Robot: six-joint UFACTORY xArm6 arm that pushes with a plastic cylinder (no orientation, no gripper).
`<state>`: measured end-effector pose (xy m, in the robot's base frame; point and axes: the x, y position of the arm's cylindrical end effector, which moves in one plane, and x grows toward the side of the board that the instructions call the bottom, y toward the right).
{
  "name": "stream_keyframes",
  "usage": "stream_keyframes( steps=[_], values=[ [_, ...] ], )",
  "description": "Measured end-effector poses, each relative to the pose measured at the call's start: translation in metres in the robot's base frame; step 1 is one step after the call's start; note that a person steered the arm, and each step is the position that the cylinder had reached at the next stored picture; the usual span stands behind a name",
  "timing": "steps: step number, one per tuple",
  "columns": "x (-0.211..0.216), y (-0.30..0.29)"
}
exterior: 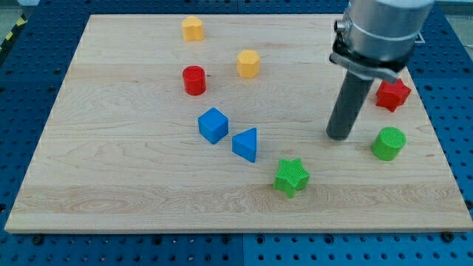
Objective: Push the green circle towards the bottom right side of the red star
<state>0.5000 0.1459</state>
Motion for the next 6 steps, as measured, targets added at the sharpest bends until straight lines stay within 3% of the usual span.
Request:
stream_keyframes(
  steps=[2, 3, 5, 6],
  values=[
    [0.030, 0.030],
    [0.009, 0.050],
    [0.009, 0.088],
    [0.042, 0.089]
  ],
)
